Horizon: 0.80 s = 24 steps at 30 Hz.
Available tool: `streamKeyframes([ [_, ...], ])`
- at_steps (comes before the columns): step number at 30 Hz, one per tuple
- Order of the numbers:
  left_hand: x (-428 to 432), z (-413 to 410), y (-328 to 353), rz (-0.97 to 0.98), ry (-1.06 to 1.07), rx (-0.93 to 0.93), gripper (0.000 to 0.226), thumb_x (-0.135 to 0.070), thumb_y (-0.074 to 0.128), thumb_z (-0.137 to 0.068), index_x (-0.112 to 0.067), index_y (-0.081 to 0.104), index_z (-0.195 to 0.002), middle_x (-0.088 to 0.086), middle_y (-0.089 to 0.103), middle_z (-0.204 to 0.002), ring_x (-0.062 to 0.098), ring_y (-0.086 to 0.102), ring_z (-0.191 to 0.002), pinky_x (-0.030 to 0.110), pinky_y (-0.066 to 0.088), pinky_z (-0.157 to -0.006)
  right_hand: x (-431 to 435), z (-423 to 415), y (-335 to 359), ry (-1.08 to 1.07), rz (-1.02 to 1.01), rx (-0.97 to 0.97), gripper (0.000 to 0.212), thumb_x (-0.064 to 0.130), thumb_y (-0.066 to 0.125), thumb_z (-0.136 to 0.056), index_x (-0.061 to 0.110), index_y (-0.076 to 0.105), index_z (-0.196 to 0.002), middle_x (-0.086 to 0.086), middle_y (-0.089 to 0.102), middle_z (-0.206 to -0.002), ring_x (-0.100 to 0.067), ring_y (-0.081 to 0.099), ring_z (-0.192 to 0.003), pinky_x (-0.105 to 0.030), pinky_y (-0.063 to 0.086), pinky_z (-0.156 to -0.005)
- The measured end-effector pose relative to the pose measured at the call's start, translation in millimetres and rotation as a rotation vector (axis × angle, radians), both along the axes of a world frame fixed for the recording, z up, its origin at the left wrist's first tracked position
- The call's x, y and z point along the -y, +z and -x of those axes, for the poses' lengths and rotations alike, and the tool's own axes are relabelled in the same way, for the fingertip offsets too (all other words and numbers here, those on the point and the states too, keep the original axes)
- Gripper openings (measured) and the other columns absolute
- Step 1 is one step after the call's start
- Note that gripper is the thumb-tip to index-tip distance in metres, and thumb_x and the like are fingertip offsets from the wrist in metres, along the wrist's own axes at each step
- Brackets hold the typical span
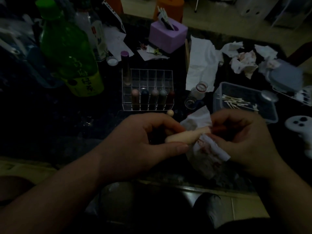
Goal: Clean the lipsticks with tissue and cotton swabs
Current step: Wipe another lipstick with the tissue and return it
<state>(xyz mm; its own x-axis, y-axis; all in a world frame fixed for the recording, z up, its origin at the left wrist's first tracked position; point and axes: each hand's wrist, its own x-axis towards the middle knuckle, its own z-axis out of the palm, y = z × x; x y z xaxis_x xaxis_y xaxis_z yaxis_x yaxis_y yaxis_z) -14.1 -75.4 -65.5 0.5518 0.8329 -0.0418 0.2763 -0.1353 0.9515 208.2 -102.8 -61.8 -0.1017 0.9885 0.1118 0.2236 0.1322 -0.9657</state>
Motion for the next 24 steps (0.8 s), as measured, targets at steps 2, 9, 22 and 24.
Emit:
streamKeyframes([
  [2, 0.6, -1.5, -0.5, 0.112, -0.087, -0.002, 0.03, -0.037, 0.065, -0.085, -0.026, 0.074, -0.112, -0.011, 0.075, -0.099, 0.006, 0.07, -0.091, 0.024, 0.057, -0.079, -0.5, -0.4, 0.5, -0.006, 0.009, 0.018, 0.035, 0.038, 0.084, -0.06, 0.014, 0.072, -0.082, -0.01, 0.074, -0.083, -0.027, 0.072, -0.073, -0.025, 0.059, -0.067],
  [9, 1.0, 0.0, -5.1, -0.173, 0.034, -0.095, 0.028, -0.039, 0.079, -0.077, -0.028, 0.075, -0.102, -0.017, 0.072, -0.095, -0.004, 0.067, -0.091, 0.017, 0.053, -0.078, -0.2, 1.2, -3.2, -0.029, 0.001, 0.027, 0.022, 0.032, 0.08, -0.062, 0.02, 0.07, -0.078, -0.009, 0.072, -0.079, -0.023, 0.071, -0.068, -0.026, 0.058, -0.063],
  [22, 11.8, -9.3, -7.0, -0.107, 0.18, -0.04, 0.024, -0.039, 0.079, -0.076, -0.033, 0.075, -0.098, -0.02, 0.072, -0.09, -0.002, 0.067, -0.087, 0.019, 0.054, -0.074, -0.7, 13.1, -4.7, -0.06, 0.142, -0.2, 0.039, 0.044, 0.089, -0.051, 0.018, 0.074, -0.076, -0.002, 0.073, -0.071, -0.012, 0.07, -0.063, -0.021, 0.056, -0.059],
  [24, 11.5, -12.1, -9.2, -0.082, 0.252, -0.036, 0.019, -0.034, 0.081, -0.077, -0.035, 0.074, -0.095, -0.021, 0.071, -0.089, -0.002, 0.067, -0.085, 0.02, 0.054, -0.073, 0.2, 18.3, -9.7, -0.007, 0.317, -0.498, 0.044, 0.04, 0.091, -0.05, 0.016, 0.076, -0.083, -0.007, 0.072, -0.077, -0.015, 0.07, -0.069, -0.024, 0.057, -0.062],
])
